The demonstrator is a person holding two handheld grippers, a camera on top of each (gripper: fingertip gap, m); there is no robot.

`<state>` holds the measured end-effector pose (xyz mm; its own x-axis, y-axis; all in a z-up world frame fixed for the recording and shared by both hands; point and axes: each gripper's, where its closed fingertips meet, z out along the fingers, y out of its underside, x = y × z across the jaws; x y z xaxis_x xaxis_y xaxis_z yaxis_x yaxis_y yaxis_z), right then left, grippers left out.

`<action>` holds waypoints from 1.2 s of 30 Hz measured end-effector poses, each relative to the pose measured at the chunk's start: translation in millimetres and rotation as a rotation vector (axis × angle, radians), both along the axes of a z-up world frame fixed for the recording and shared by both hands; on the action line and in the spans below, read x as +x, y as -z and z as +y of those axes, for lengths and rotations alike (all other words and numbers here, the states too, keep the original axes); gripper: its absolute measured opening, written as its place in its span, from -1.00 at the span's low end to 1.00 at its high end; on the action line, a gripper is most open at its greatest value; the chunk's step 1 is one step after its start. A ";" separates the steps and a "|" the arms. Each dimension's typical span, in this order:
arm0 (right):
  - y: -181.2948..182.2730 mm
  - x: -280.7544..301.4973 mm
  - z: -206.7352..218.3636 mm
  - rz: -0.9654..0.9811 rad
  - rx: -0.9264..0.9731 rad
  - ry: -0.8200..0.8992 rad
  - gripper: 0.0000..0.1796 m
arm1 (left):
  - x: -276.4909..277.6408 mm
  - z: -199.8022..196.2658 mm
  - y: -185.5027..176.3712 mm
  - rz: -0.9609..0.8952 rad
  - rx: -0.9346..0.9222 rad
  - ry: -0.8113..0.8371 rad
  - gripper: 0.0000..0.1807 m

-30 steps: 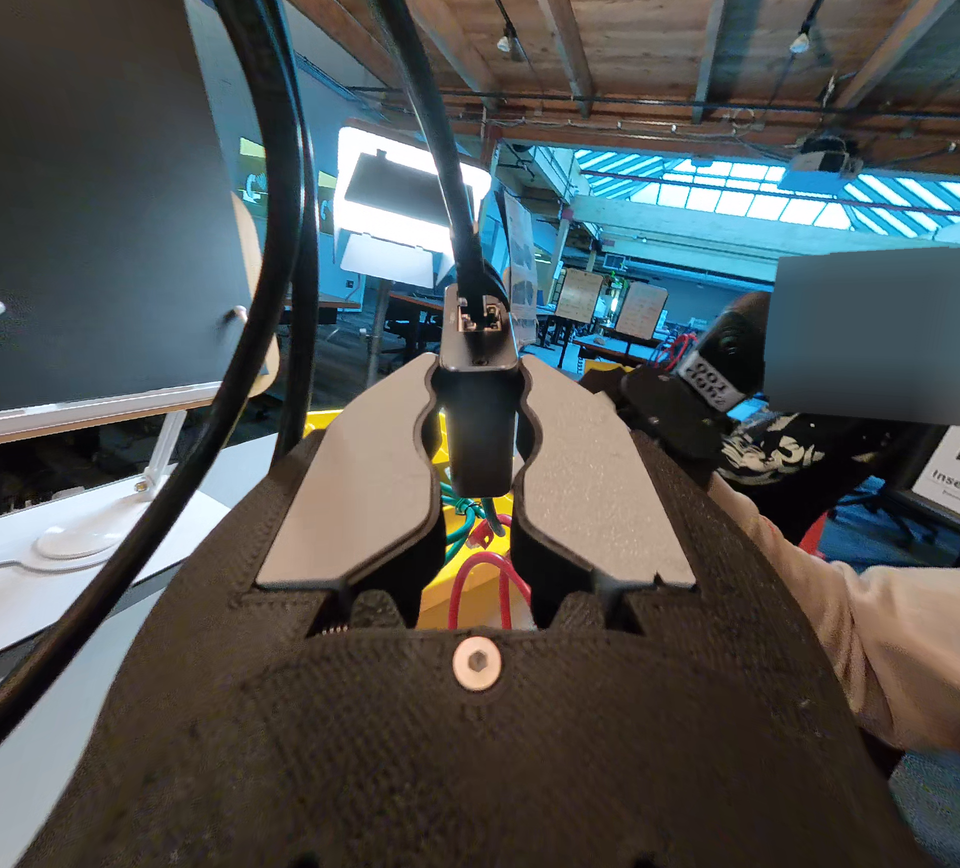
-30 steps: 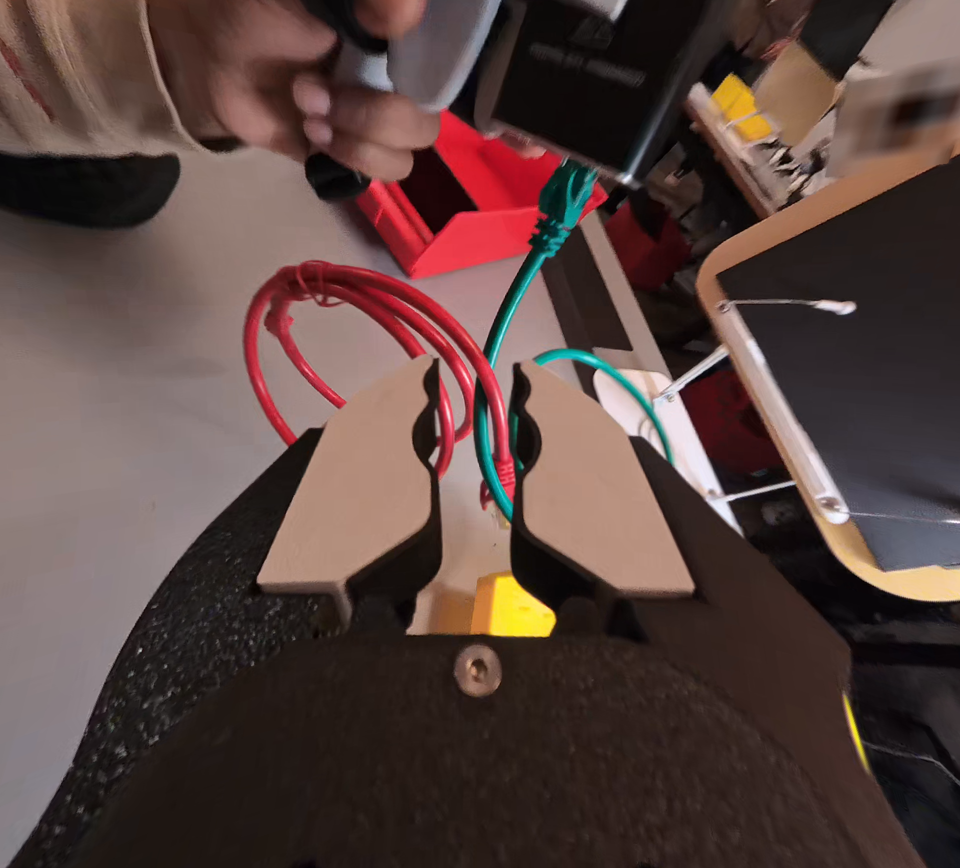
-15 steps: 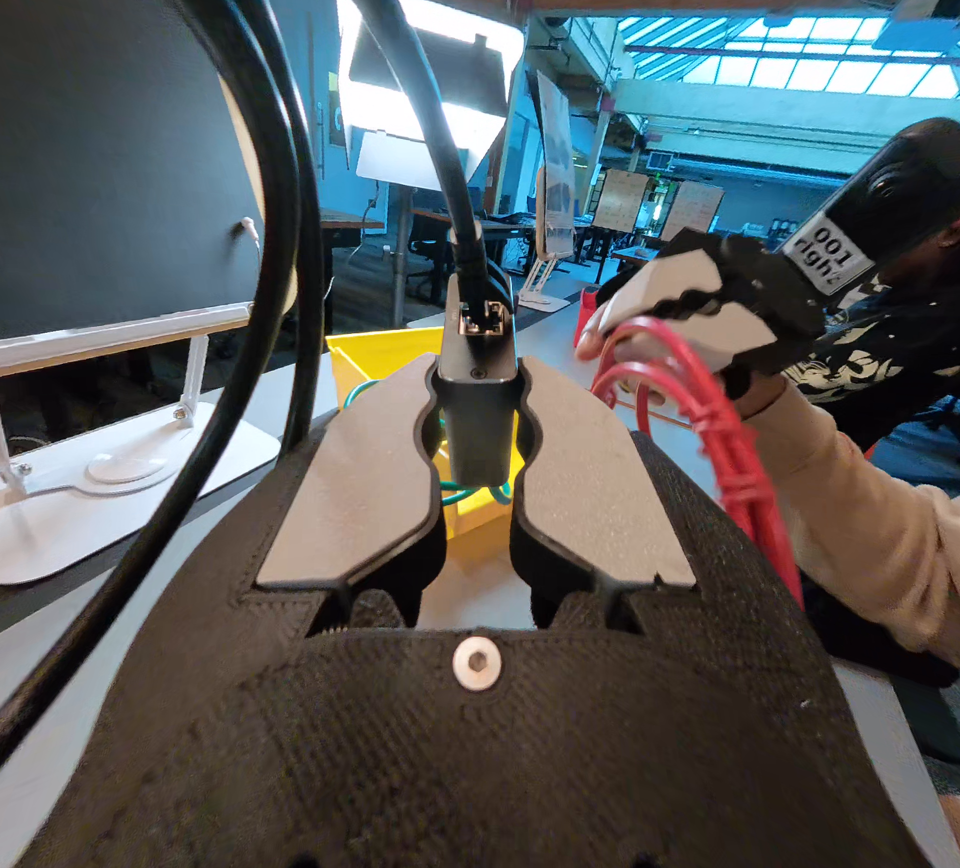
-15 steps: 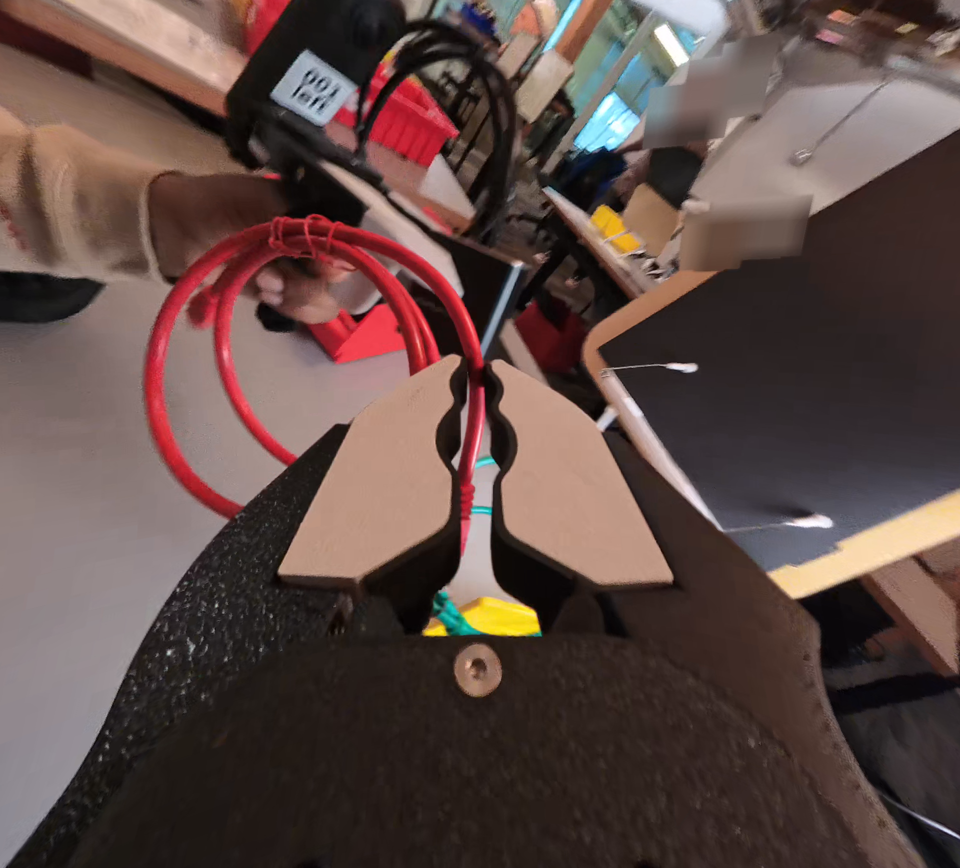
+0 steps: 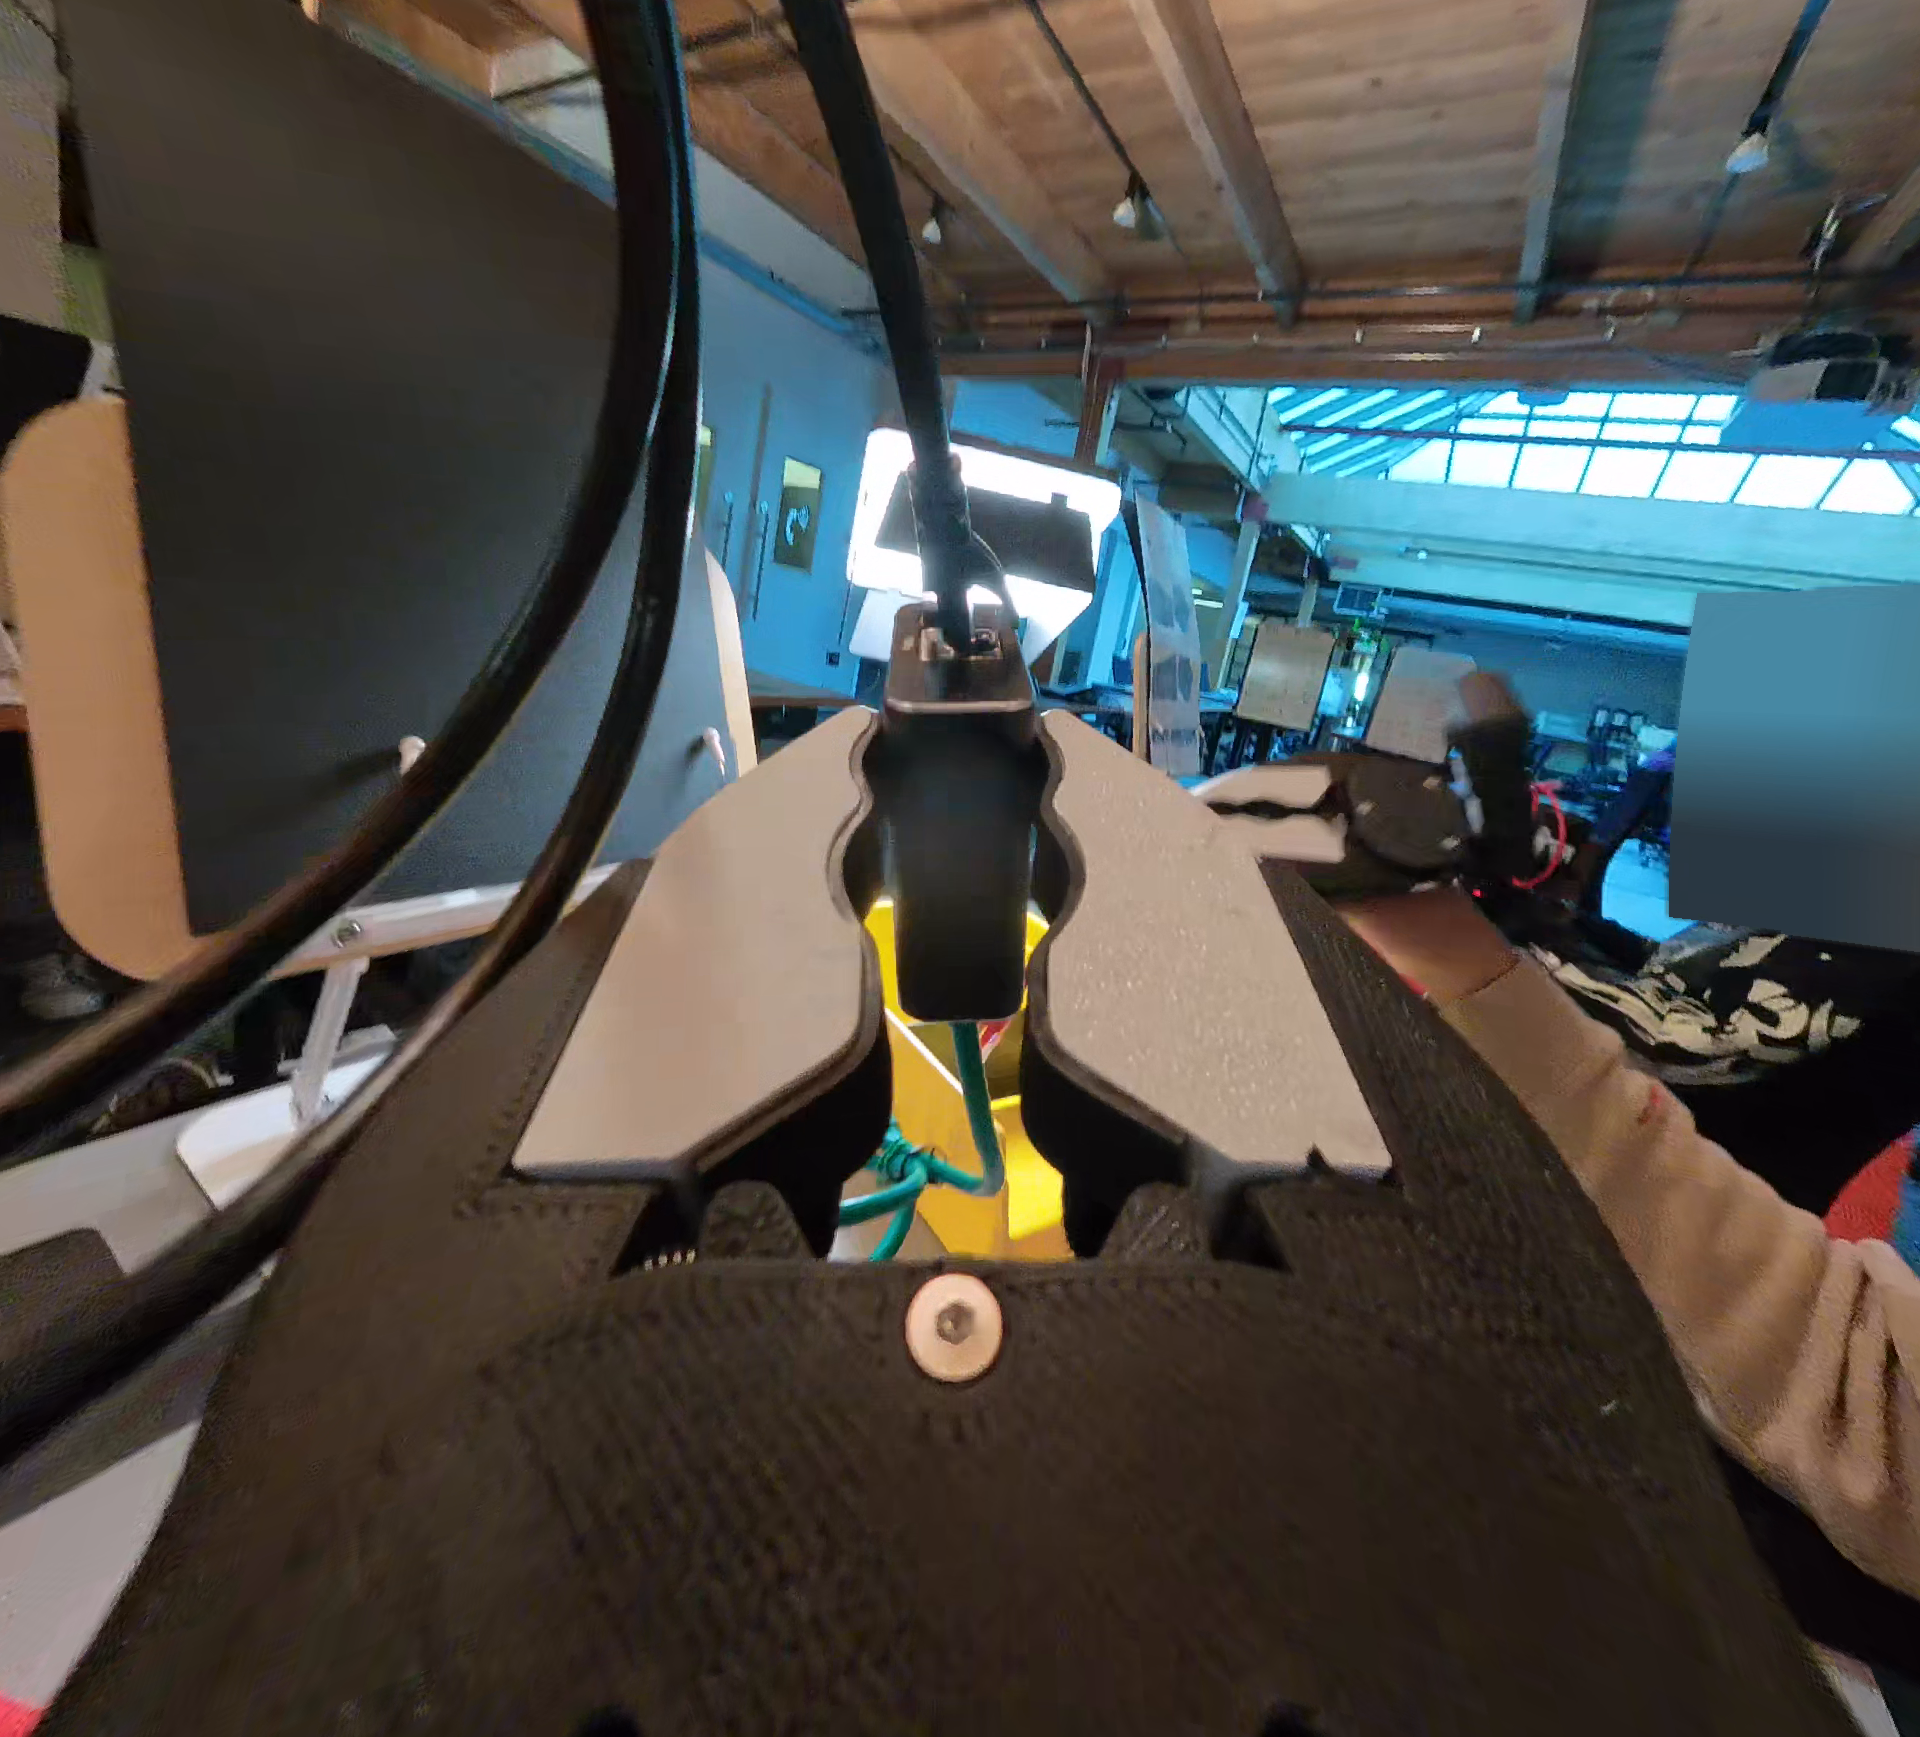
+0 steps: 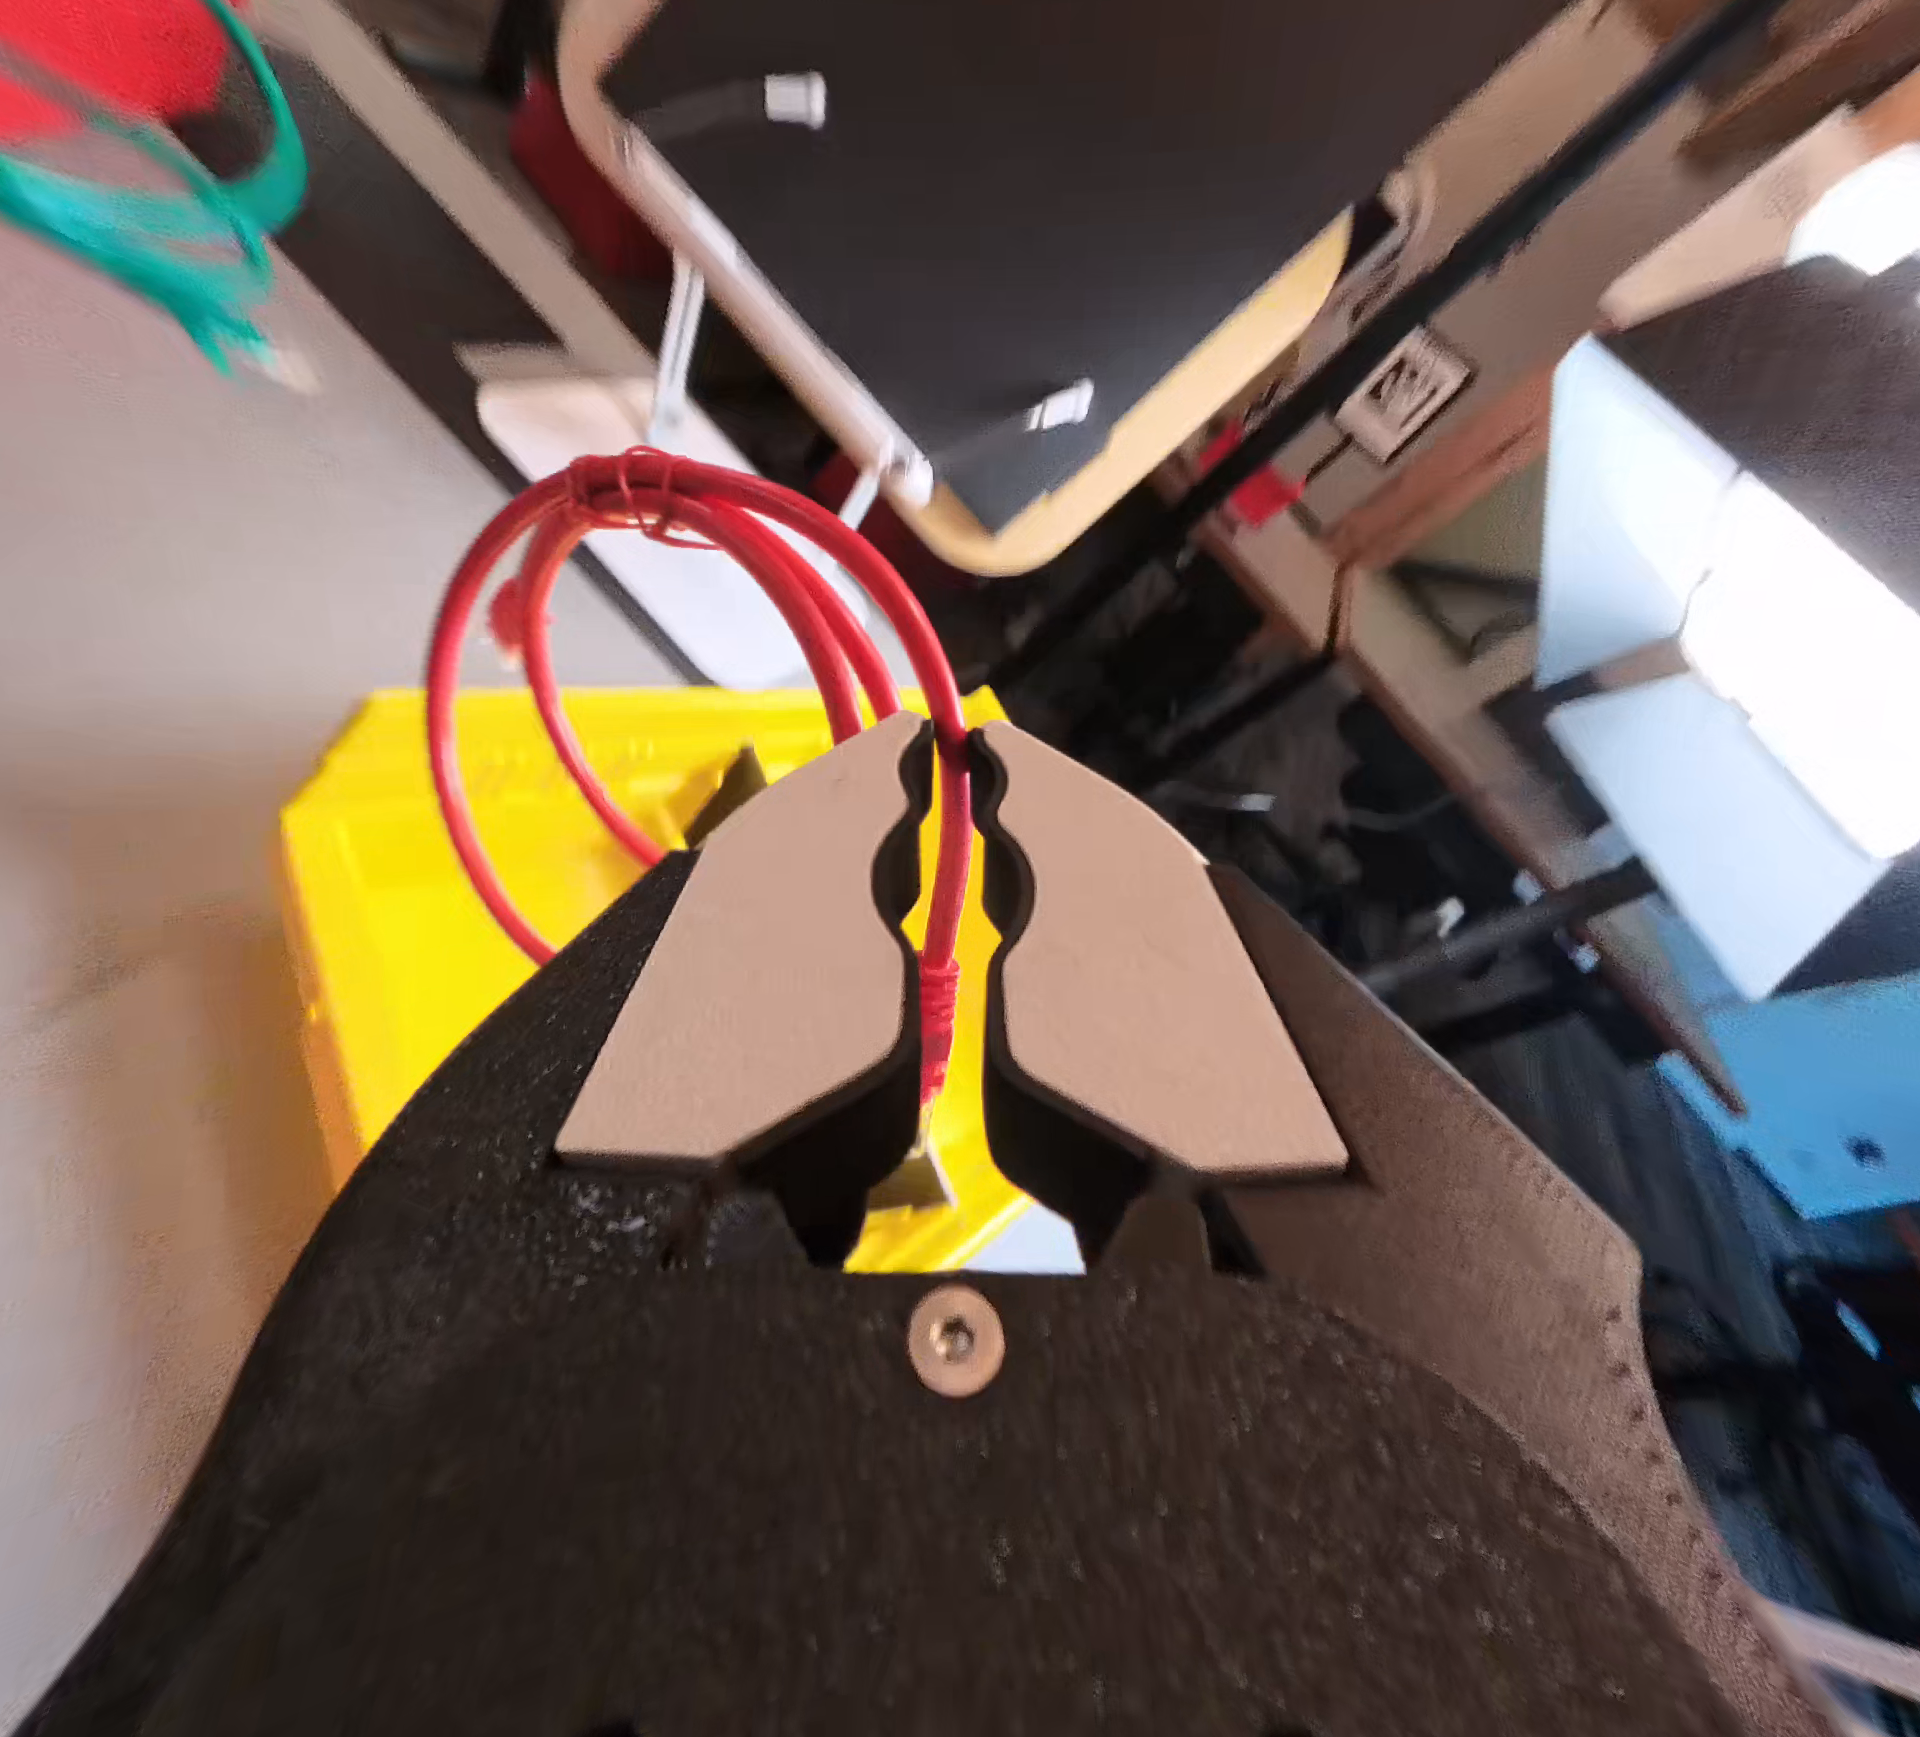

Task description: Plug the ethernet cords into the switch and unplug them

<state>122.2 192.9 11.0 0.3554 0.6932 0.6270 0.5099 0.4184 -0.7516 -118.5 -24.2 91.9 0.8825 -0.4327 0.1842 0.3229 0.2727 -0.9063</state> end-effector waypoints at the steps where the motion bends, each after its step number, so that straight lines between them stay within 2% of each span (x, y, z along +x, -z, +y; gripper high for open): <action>1: 17.8 1.1 9.3 -0.052 -0.055 0.019 -0.94 | -3.5 -5.4 -5.6 -0.003 0.019 -0.005 -0.72; 6: 106.2 7.3 29.3 -0.288 -0.383 0.067 -0.94 | -8.0 -23.7 -23.1 0.000 0.079 0.003 -0.73; 10: 141.5 33.5 49.2 -0.431 -0.462 0.242 -0.94 | -4.7 -27.4 -26.4 -0.004 0.092 0.030 -0.72; 13: 131.5 48.3 66.5 -0.414 -0.386 0.366 -0.93 | -3.2 -25.9 -24.7 -0.029 0.086 0.060 -0.73; 16: 99.9 49.1 65.1 -0.297 -0.340 0.362 -0.87 | -1.6 -23.4 -22.4 -0.048 0.077 0.085 -0.73; 19: 54.4 20.3 35.5 -0.104 -0.304 0.182 -0.80 | 3.0 -20.1 -19.4 -0.057 0.068 0.111 -0.73; 23: 5.3 -44.6 -54.1 0.131 -0.358 -0.274 -0.79 | 17.0 -13.8 -12.7 -0.073 0.054 0.171 -0.72; 26: -9.1 -88.1 -134.5 0.242 -0.477 -0.619 -0.75 | 37.8 -6.5 -3.6 -0.084 0.033 0.239 -0.72; 28: -2.6 -112.6 -181.5 0.254 -0.587 -0.782 -0.64 | 53.7 -0.3 4.9 -0.072 0.015 0.268 -0.73; 30: 13.9 -133.0 -214.0 0.218 -0.634 -0.849 -0.52 | 69.5 4.6 13.3 -0.068 0.003 0.305 -0.73; 32: 25.7 -146.1 -225.6 0.212 -0.618 -0.843 -0.49 | 84.3 7.0 19.9 -0.068 -0.006 0.354 -0.72; 33: 27.4 -148.4 -226.0 0.225 -0.613 -0.837 -0.53 | 90.2 8.2 23.2 -0.063 -0.013 0.370 -0.72; 36: 22.7 -142.6 -220.6 0.252 -0.651 -0.855 -0.86 | 97.5 13.1 32.1 -0.027 -0.039 0.368 -0.72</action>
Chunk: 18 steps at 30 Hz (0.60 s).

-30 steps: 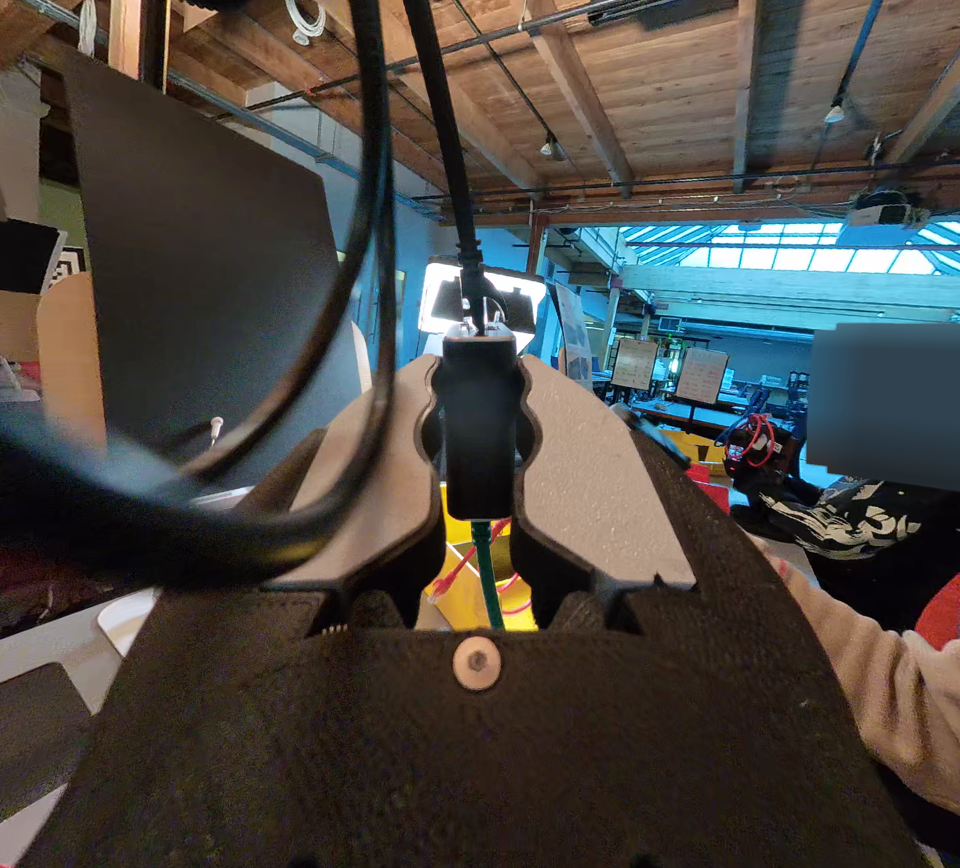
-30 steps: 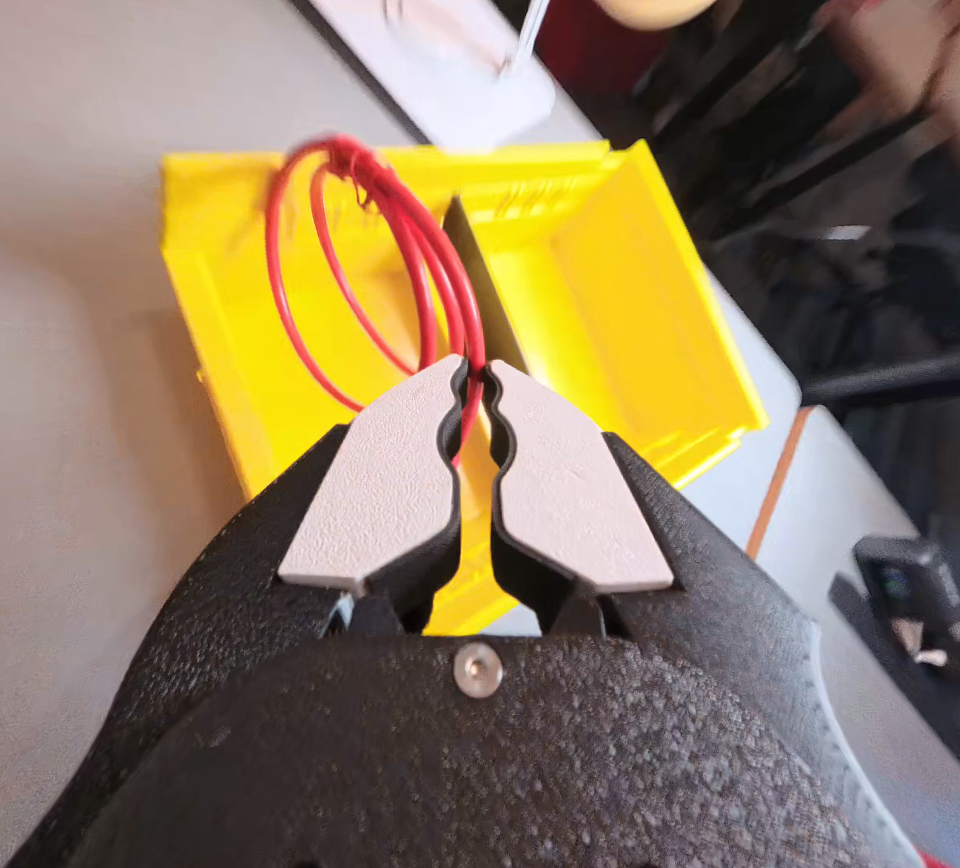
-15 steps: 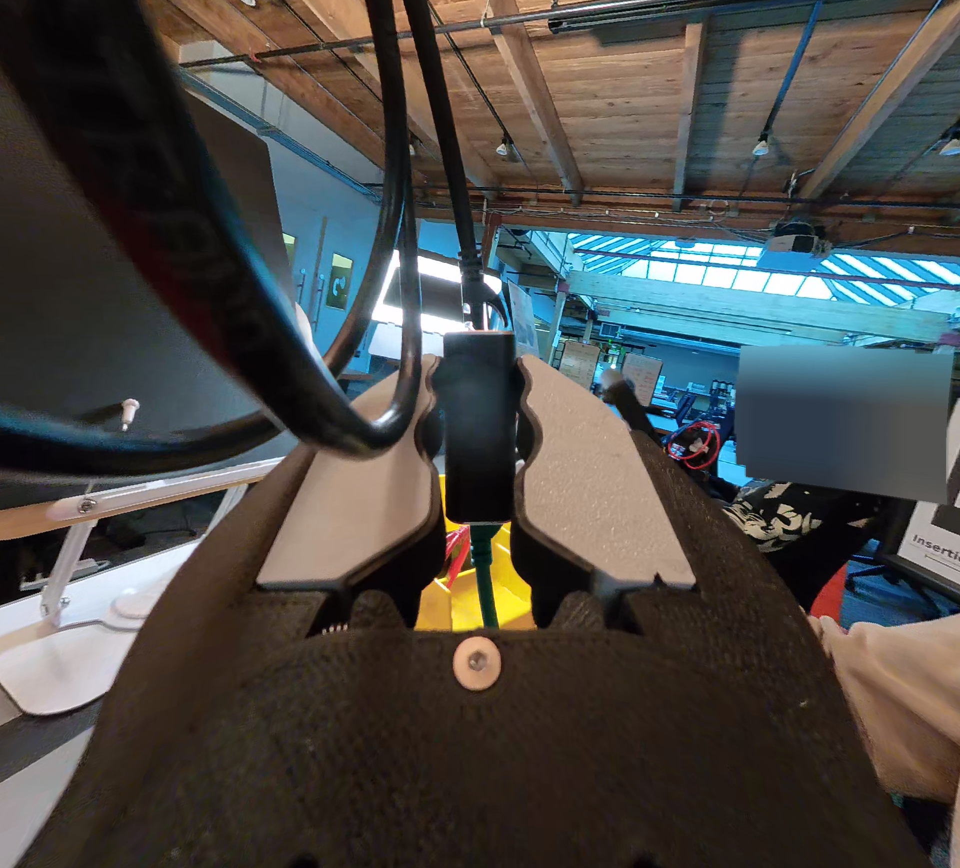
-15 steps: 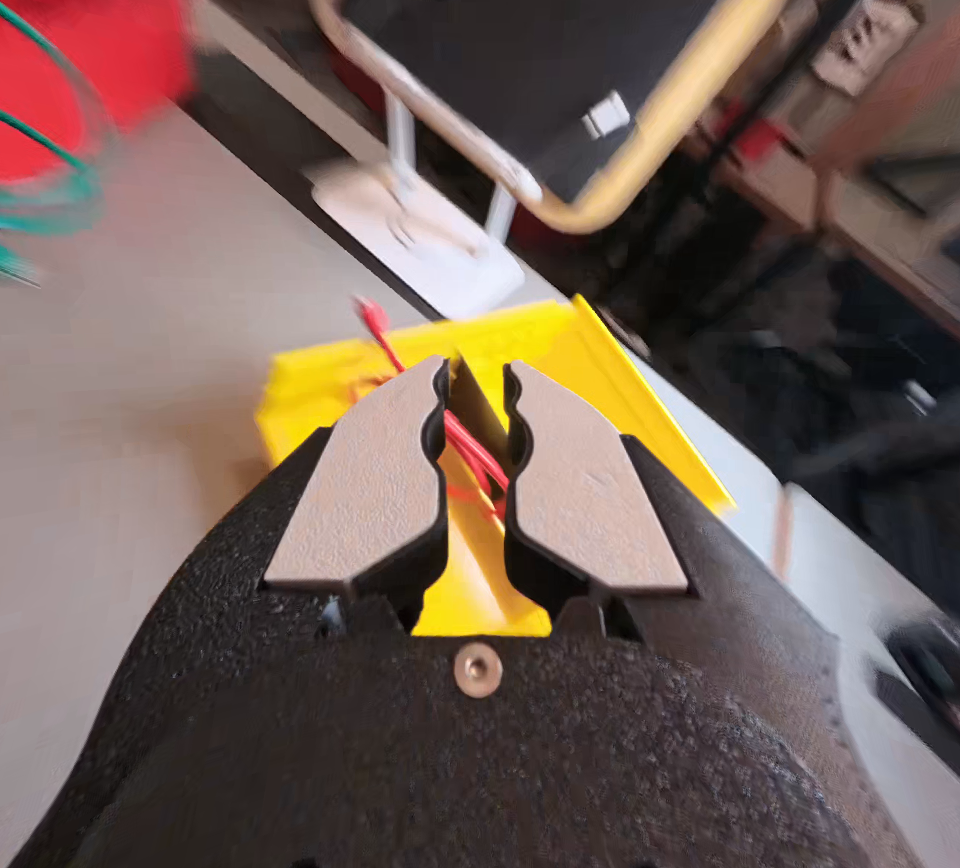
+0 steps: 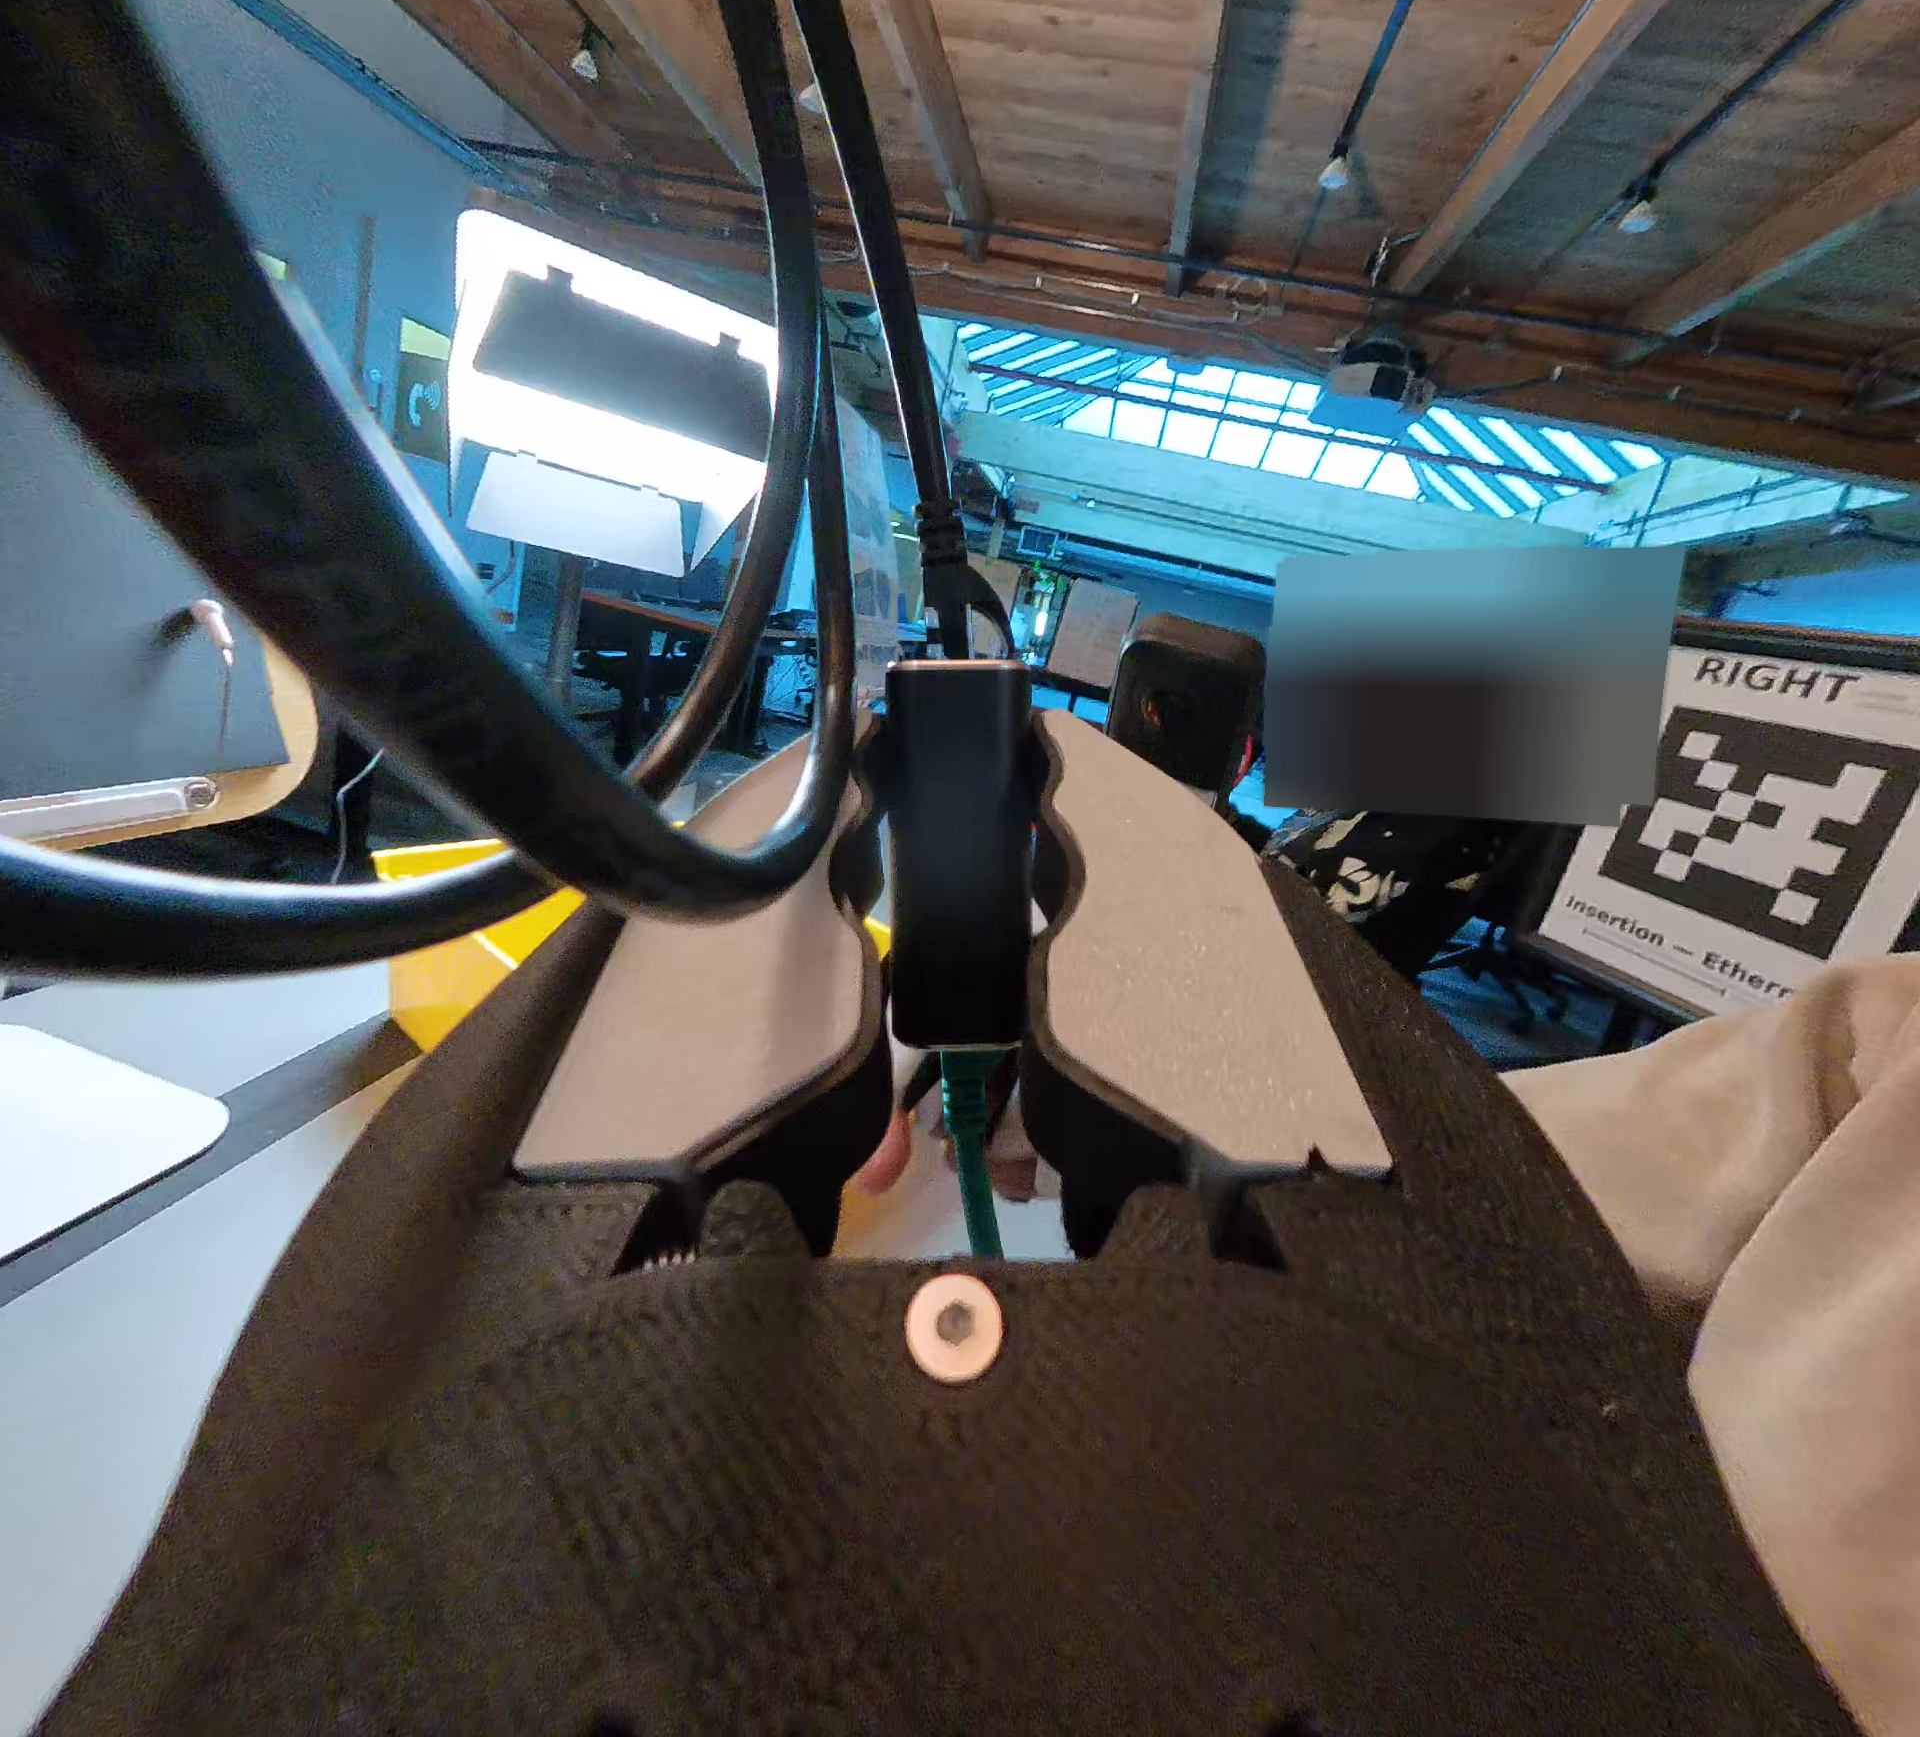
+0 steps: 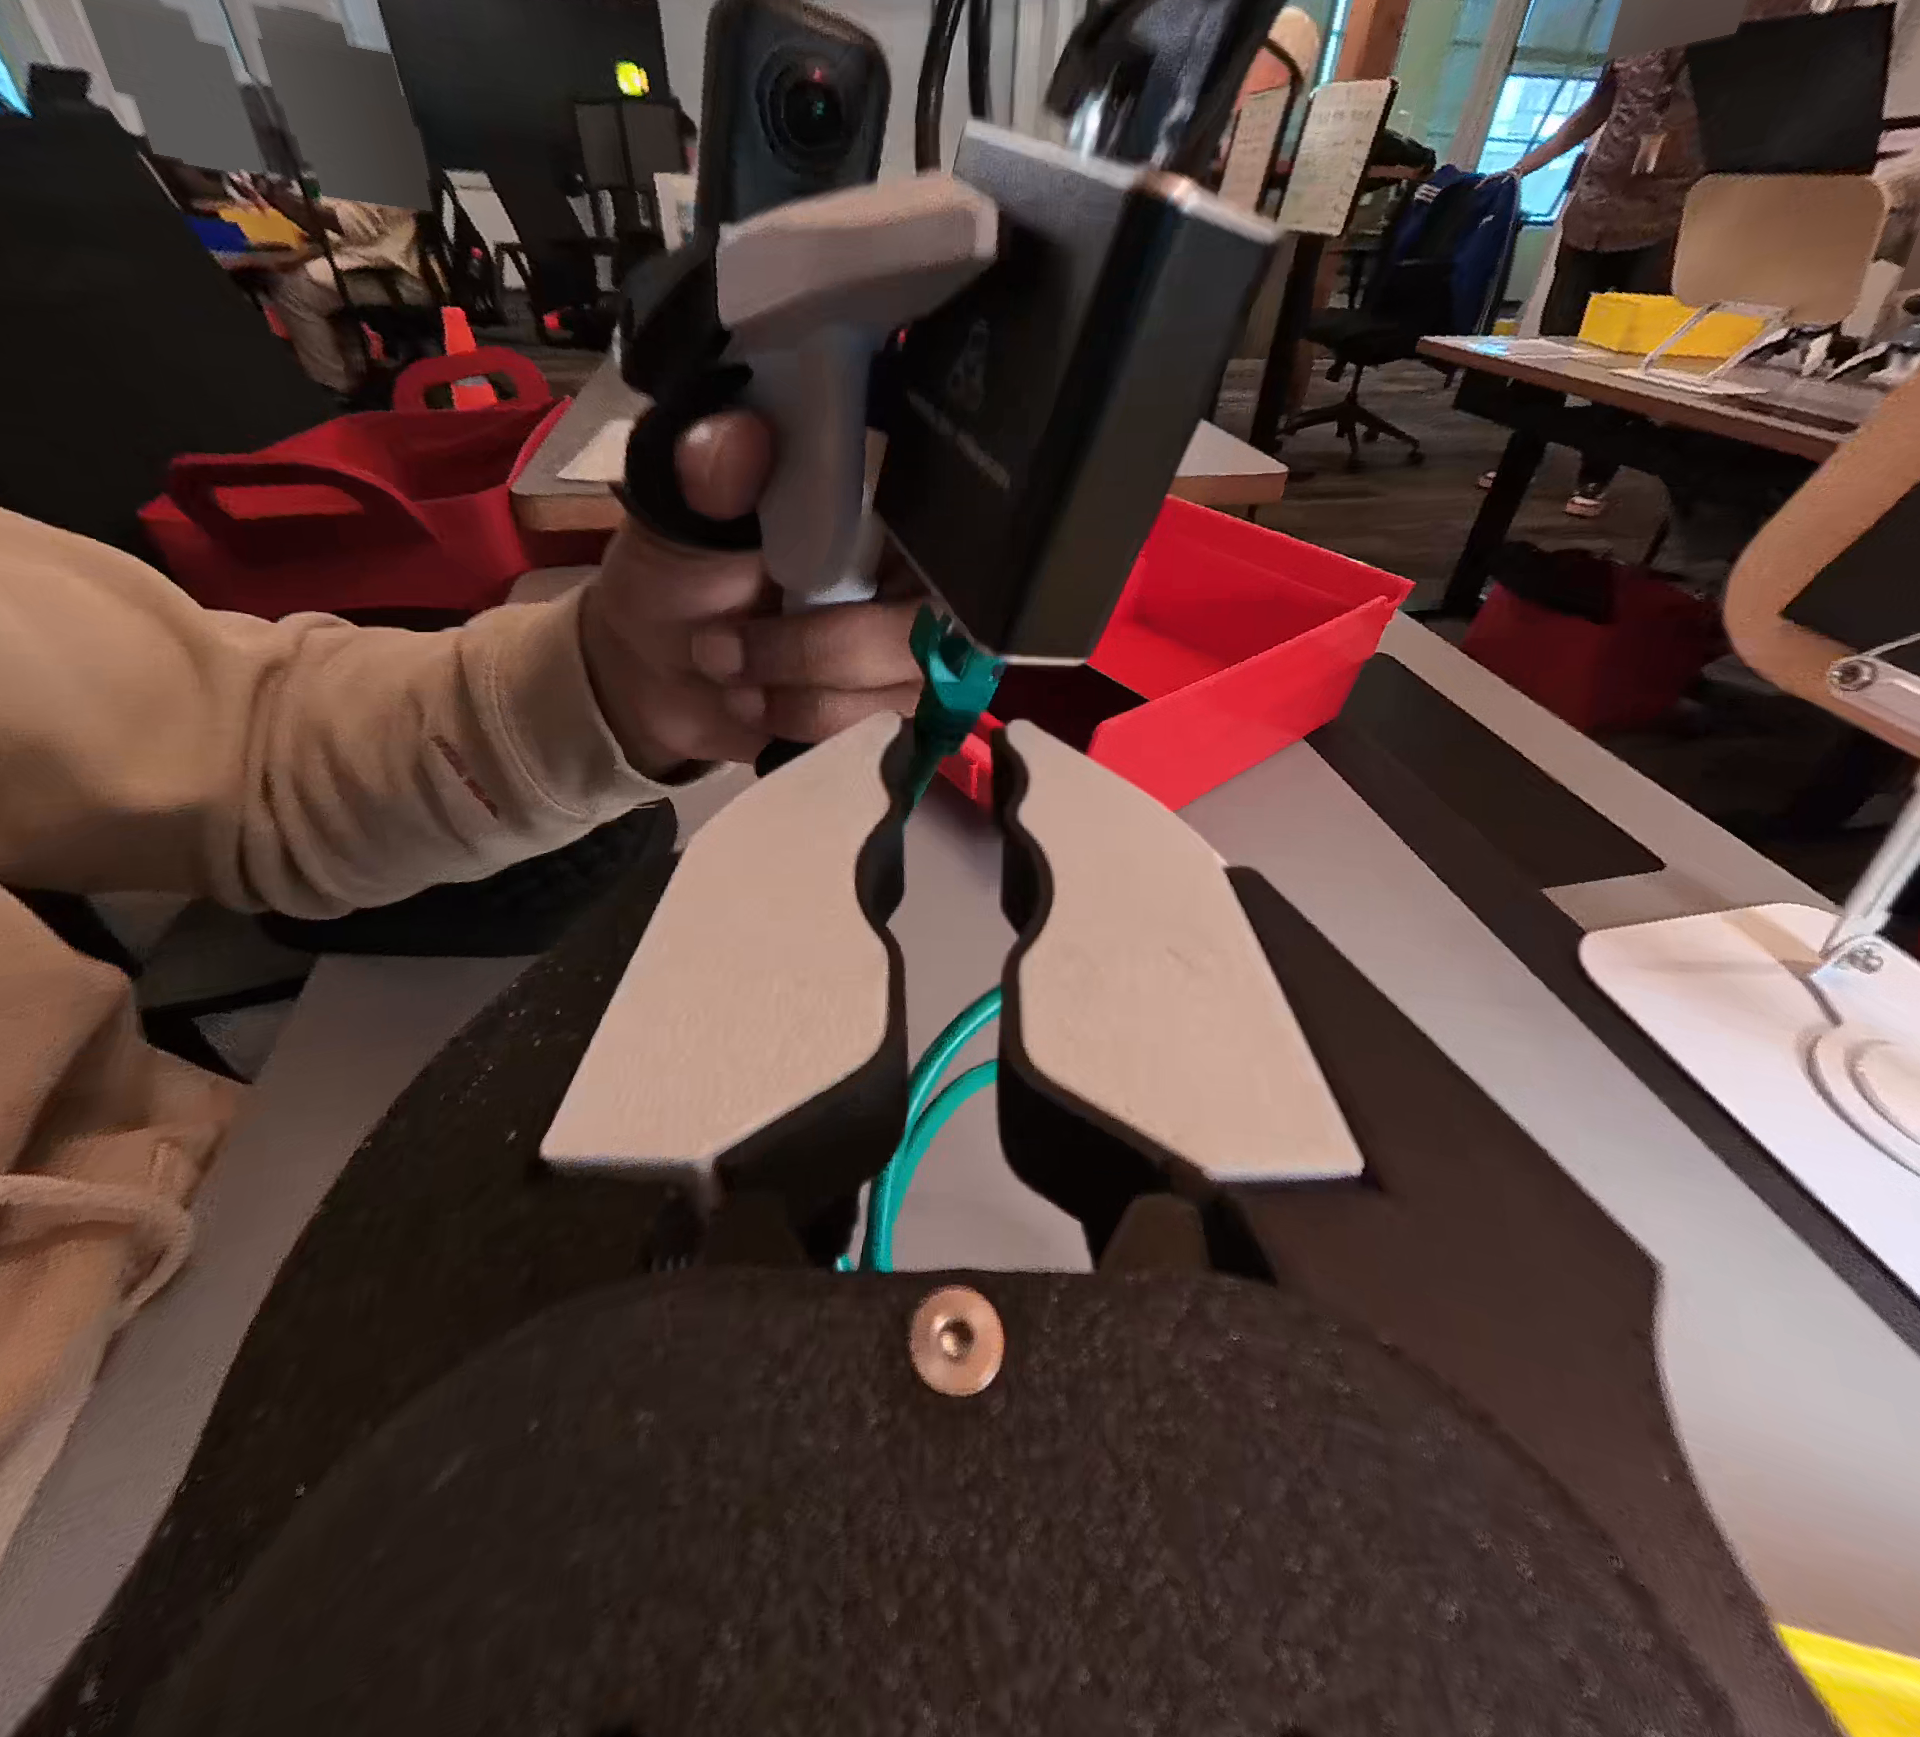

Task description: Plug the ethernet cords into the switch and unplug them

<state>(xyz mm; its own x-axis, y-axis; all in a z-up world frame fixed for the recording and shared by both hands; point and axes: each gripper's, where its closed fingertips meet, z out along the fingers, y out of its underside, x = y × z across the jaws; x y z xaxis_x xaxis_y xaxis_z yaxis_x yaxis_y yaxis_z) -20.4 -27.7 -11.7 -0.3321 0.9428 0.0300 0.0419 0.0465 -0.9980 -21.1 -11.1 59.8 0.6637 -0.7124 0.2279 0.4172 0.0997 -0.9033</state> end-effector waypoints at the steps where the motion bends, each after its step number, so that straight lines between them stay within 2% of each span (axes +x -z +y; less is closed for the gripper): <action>1: -4.4 3.7 4.1 0.003 -0.026 -0.002 -0.95 | -0.7 1.6 2.0 0.007 -0.003 -0.006 -0.73; 2: -9.8 8.3 6.1 0.013 -0.048 -0.019 -1.00 | -2.1 3.2 3.9 0.007 -0.012 -0.008 -0.73; 5: -23.0 16.3 18.8 0.050 -0.098 0.007 -0.98 | -6.9 6.1 5.9 -0.022 -0.022 -0.010 -0.73; 8: -8.6 10.8 17.0 -0.031 -0.072 0.001 -0.54 | -7.7 6.5 5.4 -0.043 -0.015 -0.009 -0.73; 10: 3.5 1.4 8.6 -0.059 -0.088 -0.014 -0.48 | -4.6 6.4 6.2 -0.055 -0.017 0.007 -0.73; 11: 9.7 -3.9 2.8 -0.063 -0.095 -0.023 -0.51 | -2.4 6.5 6.7 -0.062 -0.017 0.014 -0.73; 12: 16.9 -7.9 -2.9 -0.076 -0.085 -0.033 -0.64 | -0.3 6.8 7.6 -0.064 -0.019 0.020 -0.73; 13: 21.0 -10.1 -4.8 -0.072 -0.060 -0.028 -0.86 | 1.2 7.5 8.8 -0.059 -0.022 0.021 -0.72; 18: 20.0 5.7 22.9 -0.181 -0.011 0.021 -0.91 | -2.5 12.9 18.2 -0.004 -0.086 0.045 -0.73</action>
